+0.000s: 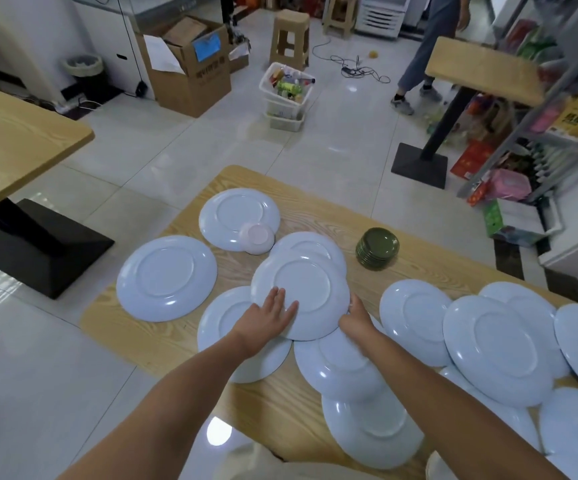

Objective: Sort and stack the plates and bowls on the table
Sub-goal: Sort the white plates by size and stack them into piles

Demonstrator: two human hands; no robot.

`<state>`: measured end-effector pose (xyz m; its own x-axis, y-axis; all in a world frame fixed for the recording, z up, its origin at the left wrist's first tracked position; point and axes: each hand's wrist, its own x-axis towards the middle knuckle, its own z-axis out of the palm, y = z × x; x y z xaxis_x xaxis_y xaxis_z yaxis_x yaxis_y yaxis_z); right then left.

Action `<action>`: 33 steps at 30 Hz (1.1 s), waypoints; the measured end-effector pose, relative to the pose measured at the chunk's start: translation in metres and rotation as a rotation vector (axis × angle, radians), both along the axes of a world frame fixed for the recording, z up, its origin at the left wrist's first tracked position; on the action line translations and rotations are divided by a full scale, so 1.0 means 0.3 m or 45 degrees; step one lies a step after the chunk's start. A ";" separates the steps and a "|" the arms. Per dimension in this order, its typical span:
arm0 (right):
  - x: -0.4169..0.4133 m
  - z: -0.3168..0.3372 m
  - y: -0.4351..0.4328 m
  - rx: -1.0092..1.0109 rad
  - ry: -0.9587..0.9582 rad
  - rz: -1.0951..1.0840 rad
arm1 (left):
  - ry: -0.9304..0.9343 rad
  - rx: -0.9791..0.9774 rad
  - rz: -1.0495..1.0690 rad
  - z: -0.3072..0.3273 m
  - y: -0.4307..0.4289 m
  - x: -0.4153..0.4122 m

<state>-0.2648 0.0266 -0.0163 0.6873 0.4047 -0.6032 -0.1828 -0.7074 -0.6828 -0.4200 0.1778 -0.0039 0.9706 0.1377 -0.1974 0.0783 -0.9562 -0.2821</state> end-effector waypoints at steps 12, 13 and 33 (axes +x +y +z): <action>0.028 0.042 -0.002 0.180 0.003 -0.191 | -0.194 0.034 0.000 0.112 0.028 0.077; 0.032 0.048 0.004 0.212 -0.029 -0.209 | -0.234 0.032 0.013 0.132 0.031 0.086; 0.019 0.126 -0.029 0.495 0.259 -0.303 | -0.936 -1.652 1.281 0.267 0.058 0.046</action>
